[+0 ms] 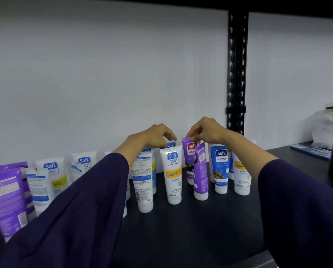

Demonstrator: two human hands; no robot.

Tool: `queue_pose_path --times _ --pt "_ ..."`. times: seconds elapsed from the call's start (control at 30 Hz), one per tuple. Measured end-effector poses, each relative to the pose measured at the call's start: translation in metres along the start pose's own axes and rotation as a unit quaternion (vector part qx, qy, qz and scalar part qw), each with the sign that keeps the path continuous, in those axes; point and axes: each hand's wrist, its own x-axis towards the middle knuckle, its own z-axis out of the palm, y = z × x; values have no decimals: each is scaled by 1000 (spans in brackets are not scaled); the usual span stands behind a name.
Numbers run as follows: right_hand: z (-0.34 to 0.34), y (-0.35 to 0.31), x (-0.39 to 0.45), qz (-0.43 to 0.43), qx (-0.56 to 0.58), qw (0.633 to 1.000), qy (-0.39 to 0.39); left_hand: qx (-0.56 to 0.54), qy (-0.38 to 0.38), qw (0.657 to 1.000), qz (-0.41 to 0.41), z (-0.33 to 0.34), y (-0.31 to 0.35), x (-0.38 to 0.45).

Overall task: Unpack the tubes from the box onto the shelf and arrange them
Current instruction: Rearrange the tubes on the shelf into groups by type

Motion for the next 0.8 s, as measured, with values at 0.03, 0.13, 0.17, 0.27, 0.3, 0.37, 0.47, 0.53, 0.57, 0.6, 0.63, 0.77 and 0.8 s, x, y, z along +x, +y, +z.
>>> queue_pose_path --times 0.03,0.13,0.17,0.27,0.3,0.37,0.47,0.53,0.57,0.6,0.63,0.77,0.8 --pt "0 0 0 -1 0 1000 0 -8 2 1000 1 0 -1 1" --pt "0 1 0 -3 0 1000 2 -32 3 999 4 0 -2 2" --pt "0 1 0 -4 1 1000 2 -37 2 999 4 0 -2 2" --pt "0 1 1 -4 4 1000 0 -52 -3 999 6 -1 -1 1" --pt "0 1 1 -4 6 1000 -1 -52 -4 999 9 -1 0 0" --pt "1 2 1 -2 10 1000 1 -48 -3 999 12 -2 0 0" --pt "1 3 2 0 18 1000 20 -62 -5 998 -6 -2 -1 -1" --pt "-2 3 0 -2 23 999 37 -64 -9 998 -13 -3 1 -1" --pt "-4 3 -1 -5 23 999 47 -58 -3 998 -10 -3 4 -2" --pt "-8 4 -3 -8 21 998 61 -48 12 999 -4 -5 7 -2" --pt "-14 5 -6 -10 19 997 77 -38 33 999 6 -7 11 -2" --pt "-39 16 -22 -3 -12 994 113 -31 90 994 50 -13 38 4" --pt "-45 21 -26 3 -25 993 115 -34 91 993 60 -12 46 7"
